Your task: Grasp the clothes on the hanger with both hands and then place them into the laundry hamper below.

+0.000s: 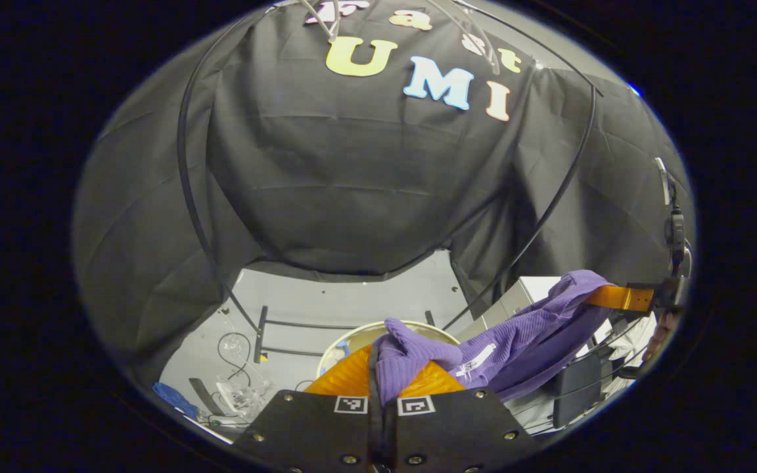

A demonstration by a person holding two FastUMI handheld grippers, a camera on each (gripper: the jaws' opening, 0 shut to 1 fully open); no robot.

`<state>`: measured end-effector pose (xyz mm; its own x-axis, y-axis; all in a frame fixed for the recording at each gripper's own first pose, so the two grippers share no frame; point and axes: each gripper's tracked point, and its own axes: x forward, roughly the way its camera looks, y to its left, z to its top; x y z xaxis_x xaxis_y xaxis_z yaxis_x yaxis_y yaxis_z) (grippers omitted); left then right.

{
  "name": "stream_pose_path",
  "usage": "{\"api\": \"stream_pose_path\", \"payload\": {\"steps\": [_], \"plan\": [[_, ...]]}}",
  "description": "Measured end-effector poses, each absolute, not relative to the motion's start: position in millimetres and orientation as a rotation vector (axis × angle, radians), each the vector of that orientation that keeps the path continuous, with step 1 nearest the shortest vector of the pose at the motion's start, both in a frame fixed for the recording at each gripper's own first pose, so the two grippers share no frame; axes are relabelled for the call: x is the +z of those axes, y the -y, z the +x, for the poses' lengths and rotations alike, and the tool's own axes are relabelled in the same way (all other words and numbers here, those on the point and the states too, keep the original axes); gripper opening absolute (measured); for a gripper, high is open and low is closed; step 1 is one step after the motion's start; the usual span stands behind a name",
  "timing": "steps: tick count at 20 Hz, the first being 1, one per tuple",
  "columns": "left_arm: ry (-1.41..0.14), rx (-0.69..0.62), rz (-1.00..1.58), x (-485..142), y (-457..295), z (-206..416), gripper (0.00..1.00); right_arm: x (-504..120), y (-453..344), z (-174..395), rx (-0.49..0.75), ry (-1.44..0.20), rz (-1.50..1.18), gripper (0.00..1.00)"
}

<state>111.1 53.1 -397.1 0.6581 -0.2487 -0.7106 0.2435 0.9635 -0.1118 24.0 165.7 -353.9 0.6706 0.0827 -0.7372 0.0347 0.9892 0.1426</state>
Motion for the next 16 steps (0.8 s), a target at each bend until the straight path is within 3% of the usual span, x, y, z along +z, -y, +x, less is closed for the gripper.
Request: {"api": "stream_pose_path", "payload": {"steps": [5, 6, 16], "plan": [[-0.853, -0.296, -0.010, -437, -54, 118, 0.06, -389, -179, -3, 0.030, -0.915, 0.146, 0.00], [-0.863, -0.299, -0.008, -444, -55, 118, 0.01, -394, -182, -7, 0.031, -0.925, 0.139, 0.00], [-0.914, -0.345, 0.028, -475, -45, 110, 0.01, -414, -200, -18, 0.053, -0.993, 0.142, 0.03]]}}
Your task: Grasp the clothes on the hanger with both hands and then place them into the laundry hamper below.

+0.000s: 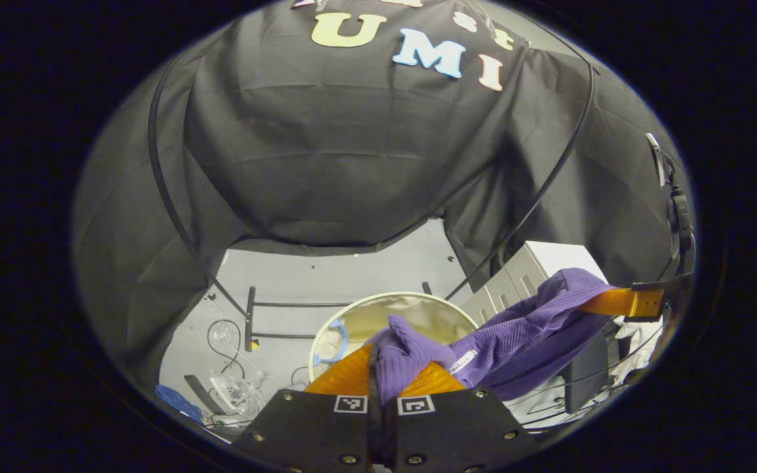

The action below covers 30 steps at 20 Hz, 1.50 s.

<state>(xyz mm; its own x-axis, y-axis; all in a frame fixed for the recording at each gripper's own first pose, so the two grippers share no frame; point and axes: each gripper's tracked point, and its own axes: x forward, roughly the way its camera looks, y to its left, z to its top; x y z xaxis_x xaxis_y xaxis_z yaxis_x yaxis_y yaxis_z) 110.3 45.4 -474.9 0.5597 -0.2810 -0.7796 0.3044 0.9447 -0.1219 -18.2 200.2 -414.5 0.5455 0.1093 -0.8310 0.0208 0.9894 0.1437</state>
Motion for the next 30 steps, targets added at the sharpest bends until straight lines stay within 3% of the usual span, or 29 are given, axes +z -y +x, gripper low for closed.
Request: {"api": "stream_pose_path", "payload": {"steps": [2, 3, 5, 11, 13, 16, 17, 18, 19, 20, 22, 25, 26, 27, 30], "plan": [[-0.915, -0.352, 0.041, -476, -41, 109, 0.01, -417, -197, -26, 0.050, -1.006, 0.141, 0.04], [-0.916, -0.355, 0.049, -476, -39, 109, 0.06, -418, -196, -29, 0.046, -1.011, 0.147, 0.04], [-0.919, -0.356, 0.060, -475, -39, 107, 0.01, -417, -192, -32, 0.035, -1.020, 0.157, 0.04], [-0.930, -0.321, 0.086, -469, -47, 100, 0.02, -410, -188, -40, 0.026, -1.042, 0.191, 0.07], [-0.941, -0.305, 0.098, -469, -51, 98, 0.07, -407, -188, -44, 0.034, -1.050, 0.203, 0.07], [-0.953, -0.271, 0.113, -463, -56, 96, 0.08, -392, -185, -40, 0.040, -1.023, 0.226, 0.22], [-0.950, -0.269, 0.113, -456, -56, 96, 0.13, -387, -184, -39, 0.046, -1.013, 0.238, 0.22], [-0.935, -0.268, 0.110, -450, -54, 98, 0.18, -381, -182, -36, 0.046, -1.002, 0.246, 0.36], [-0.920, -0.267, 0.110, -442, -53, 101, 0.33, -376, -177, -35, 0.043, -0.989, 0.247, 0.41], [-0.905, -0.261, 0.118, -433, -53, 102, 0.39, -370, -171, -31, 0.036, -0.973, 0.245, 0.53], [-0.870, -0.238, 0.152, -416, -57, 108, 0.63, -358, -158, -27, 0.016, -0.939, 0.243, 0.76], [-0.814, -0.192, 0.192, -392, -64, 117, 1.00, -341, -134, -21, -0.030, -0.888, 0.247, 0.94], [-0.806, -0.189, 0.184, -386, -61, 116, 0.96, -334, -125, -19, -0.048, -0.873, 0.242, 0.95], [-0.801, -0.190, 0.171, -379, -57, 117, 1.00, -329, -114, -18, -0.062, -0.859, 0.232, 0.95], [-0.768, -0.198, 0.155, -357, -52, 117, 0.96, -311, -80, -8, -0.098, -0.820, 0.196, 0.96]]}}
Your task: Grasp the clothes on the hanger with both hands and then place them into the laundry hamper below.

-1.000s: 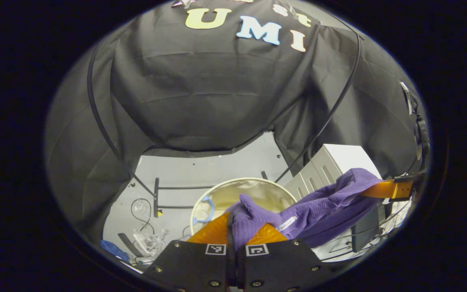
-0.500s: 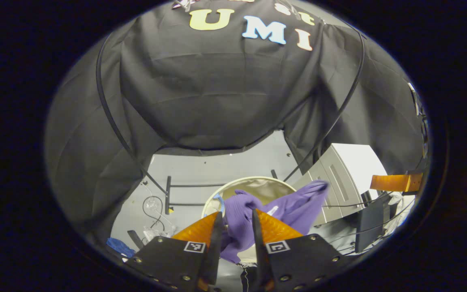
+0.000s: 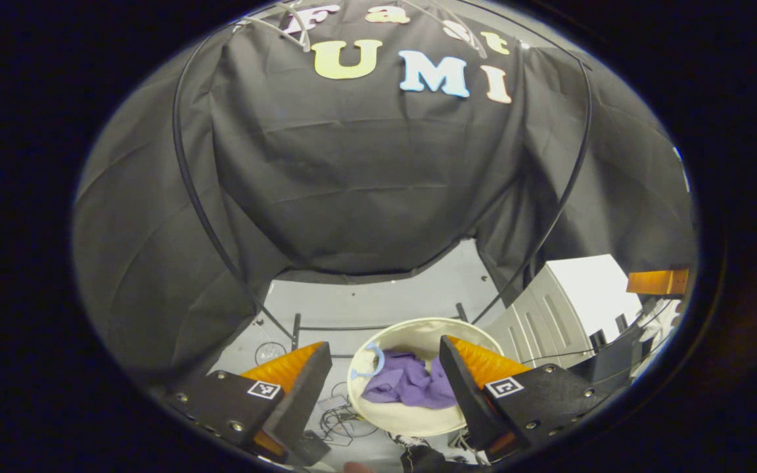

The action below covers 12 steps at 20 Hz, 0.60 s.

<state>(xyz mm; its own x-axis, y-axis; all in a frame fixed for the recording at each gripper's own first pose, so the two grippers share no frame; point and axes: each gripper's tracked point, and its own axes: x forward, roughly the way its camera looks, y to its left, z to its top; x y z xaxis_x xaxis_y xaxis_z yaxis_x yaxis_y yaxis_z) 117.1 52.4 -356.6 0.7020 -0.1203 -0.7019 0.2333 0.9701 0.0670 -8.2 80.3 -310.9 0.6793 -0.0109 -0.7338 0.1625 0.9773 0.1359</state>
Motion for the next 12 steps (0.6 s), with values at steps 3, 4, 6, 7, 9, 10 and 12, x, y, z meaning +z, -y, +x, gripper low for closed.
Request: {"api": "stream_pose_path", "payload": {"steps": [3, 4, 6, 7, 9, 10, 12], "plan": [[-0.723, -0.188, 0.224, -332, -49, 115, 0.96, -290, -51, 5, -0.094, -0.759, 0.181, 0.96], [-0.698, -0.180, 0.248, -322, -43, 115, 0.96, -281, -39, 12, -0.087, -0.732, 0.163, 0.96], [-0.649, -0.150, 0.272, -296, -28, 114, 1.00, -264, -15, 26, -0.057, -0.679, 0.129, 0.96], [-0.632, -0.124, 0.268, -282, -16, 112, 0.96, -255, -5, 30, -0.034, -0.658, 0.117, 0.96], [-0.594, -0.072, 0.241, -256, 14, 108, 0.96, -235, 21, 45, 0.012, -0.597, 0.084, 0.96], [-0.563, -0.052, 0.223, -242, 32, 104, 0.96, -224, 33, 51, 0.027, -0.561, 0.065, 0.96], [-0.504, -0.021, 0.179, -216, 66, 102, 1.00, -206, 53, 63, 0.074, -0.496, 0.032, 0.96]]}}
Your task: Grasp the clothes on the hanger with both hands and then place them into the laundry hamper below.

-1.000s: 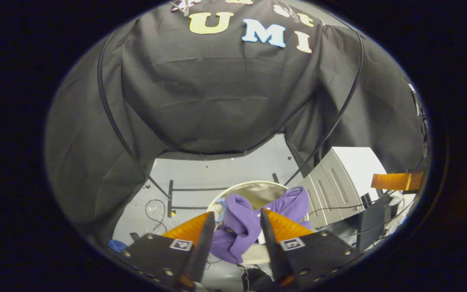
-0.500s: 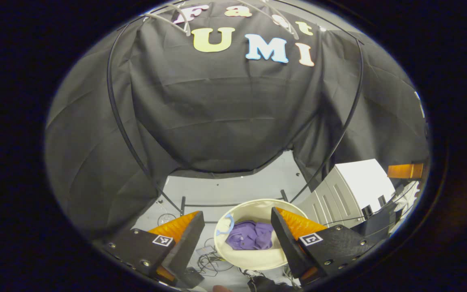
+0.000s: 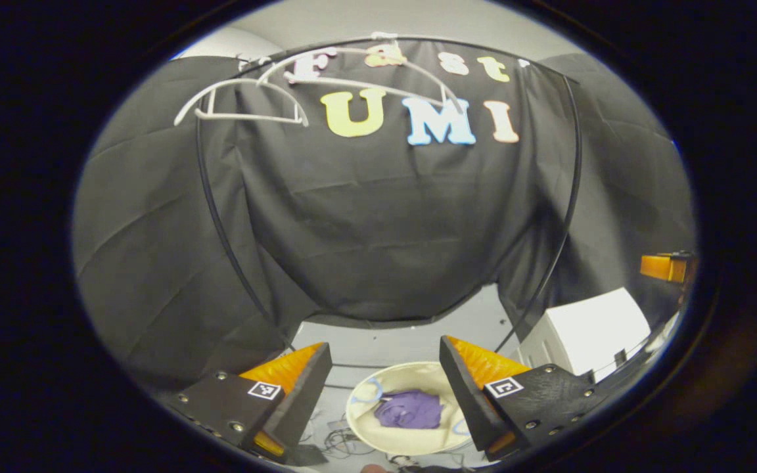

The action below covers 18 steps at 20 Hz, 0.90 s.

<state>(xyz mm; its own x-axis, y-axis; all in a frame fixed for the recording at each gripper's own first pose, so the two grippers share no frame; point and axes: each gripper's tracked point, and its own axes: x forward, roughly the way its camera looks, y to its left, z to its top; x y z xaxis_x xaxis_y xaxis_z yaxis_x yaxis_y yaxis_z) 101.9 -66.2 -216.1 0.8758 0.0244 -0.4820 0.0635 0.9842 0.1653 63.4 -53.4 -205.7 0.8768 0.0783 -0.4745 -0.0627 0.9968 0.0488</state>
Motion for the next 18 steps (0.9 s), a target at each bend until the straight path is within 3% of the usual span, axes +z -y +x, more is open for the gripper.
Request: {"api": "stream_pose_path", "payload": {"steps": [2, 3, 7, 9, 11, 13, 14, 15, 18], "plan": [[-0.447, -0.005, 0.133, -197, 94, 101, 0.95, -190, 71, 70, 0.130, -0.448, 0.011, 0.95], [-0.404, 0.004, 0.114, -182, 109, 102, 1.00, -179, 79, 77, 0.154, -0.413, 0.008, 0.96], [-0.243, 0.047, 0.081, -117, 143, 87, 1.00, -143, 104, 88, 0.194, -0.312, 0.027, 0.95], [-0.157, 0.040, 0.077, -75, 154, 83, 1.00, -117, 119, 91, 0.172, -0.246, 0.039, 0.91], [-0.073, 0.023, 0.044, -38, 167, 79, 1.00, -91, 131, 97, 0.144, -0.173, 0.064, 0.95], [0.015, 0.011, -0.013, 2, 173, 66, 1.00, -62, 147, 98, 0.106, -0.106, 0.098, 0.91], [0.060, 0.004, -0.038, 21, 174, 52, 1.00, -48, 154, 101, 0.087, -0.073, 0.111, 0.95], [0.101, -0.007, -0.049, 37, 177, 40, 1.00, -35, 161, 99, 0.074, -0.036, 0.120, 0.91], [0.135, -0.022, -0.020, 58, 171, 27, 1.00, -3, 181, 89, 0.036, 0.062, 0.131, 0.95]]}}
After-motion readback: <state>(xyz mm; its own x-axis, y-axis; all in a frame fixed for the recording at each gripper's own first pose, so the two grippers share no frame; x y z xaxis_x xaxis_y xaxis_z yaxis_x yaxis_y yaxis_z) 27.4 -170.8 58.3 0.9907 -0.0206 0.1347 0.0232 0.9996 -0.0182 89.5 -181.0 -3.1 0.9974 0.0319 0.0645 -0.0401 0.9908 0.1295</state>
